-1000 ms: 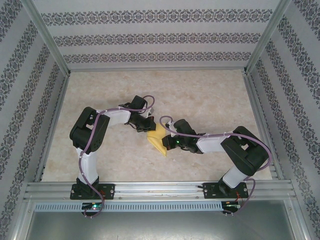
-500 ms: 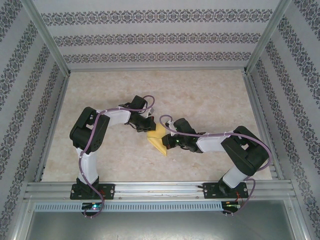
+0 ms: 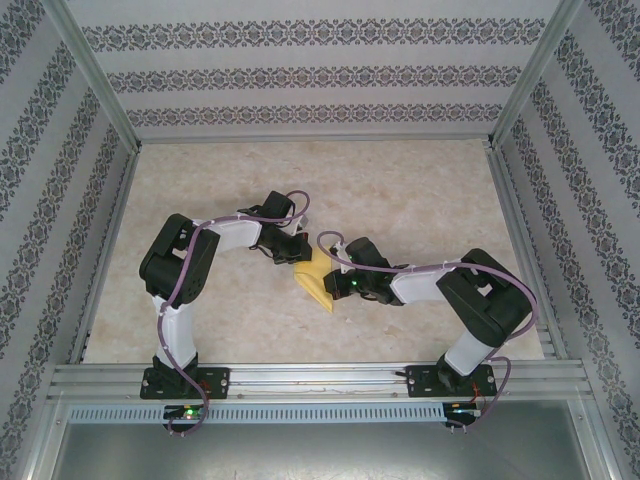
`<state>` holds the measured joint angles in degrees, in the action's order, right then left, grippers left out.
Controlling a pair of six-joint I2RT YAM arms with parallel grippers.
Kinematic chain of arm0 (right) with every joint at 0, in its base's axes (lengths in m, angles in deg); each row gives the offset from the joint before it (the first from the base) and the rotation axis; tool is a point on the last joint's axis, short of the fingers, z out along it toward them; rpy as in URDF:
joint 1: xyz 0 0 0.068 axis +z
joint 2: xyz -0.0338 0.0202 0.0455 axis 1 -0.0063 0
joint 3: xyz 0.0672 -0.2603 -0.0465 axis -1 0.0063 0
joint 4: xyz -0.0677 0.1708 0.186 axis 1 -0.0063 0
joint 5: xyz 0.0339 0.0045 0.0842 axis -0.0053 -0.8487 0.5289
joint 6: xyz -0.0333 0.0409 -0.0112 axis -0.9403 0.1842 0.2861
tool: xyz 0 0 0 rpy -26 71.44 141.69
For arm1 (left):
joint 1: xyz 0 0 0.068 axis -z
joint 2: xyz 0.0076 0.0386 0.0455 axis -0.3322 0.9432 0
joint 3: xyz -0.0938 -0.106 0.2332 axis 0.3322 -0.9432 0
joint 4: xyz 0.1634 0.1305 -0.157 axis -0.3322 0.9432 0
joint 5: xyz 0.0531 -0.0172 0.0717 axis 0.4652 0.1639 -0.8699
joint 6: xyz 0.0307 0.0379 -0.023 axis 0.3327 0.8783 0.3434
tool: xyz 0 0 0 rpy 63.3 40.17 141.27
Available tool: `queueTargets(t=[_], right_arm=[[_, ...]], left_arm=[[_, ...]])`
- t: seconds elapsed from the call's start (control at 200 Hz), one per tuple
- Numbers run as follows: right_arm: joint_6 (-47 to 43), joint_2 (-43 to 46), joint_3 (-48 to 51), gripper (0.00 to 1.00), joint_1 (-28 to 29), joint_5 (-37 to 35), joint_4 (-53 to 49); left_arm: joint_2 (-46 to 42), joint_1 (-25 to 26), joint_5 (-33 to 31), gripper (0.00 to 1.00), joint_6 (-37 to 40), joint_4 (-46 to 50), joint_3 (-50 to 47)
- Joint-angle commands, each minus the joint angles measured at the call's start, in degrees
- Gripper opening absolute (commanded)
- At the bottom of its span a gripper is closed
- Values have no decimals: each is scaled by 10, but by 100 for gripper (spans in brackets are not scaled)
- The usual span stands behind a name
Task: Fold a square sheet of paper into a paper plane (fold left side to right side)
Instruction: Third fold the triangle at the center of the table.
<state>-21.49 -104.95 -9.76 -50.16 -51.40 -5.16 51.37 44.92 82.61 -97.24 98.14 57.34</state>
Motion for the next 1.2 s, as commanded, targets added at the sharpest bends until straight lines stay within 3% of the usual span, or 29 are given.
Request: queueTargets(t=[0.0, 0.25, 0.48, 0.859, 1.194], right_arm=[[-11, -17, 3, 0, -3, -11, -7], [-12, -14, 20, 0, -3, -8, -7], [-11, -16, 23, 0, -3, -4, -5], [-8, -17, 28, 0, -4, 2, -2], [-5, -25, 25, 0, -5, 6, -1]], left_arm=[[5, 10, -58, 9, 8, 28, -8], [-44, 1, -71, 17, 24, 43, 30], [-146, -10, -88, 11, 16, 5, -26], [-256, 8, 68, 3, -97, -245, -239], [-208, 40, 77, 4, -159, -371, -302]])
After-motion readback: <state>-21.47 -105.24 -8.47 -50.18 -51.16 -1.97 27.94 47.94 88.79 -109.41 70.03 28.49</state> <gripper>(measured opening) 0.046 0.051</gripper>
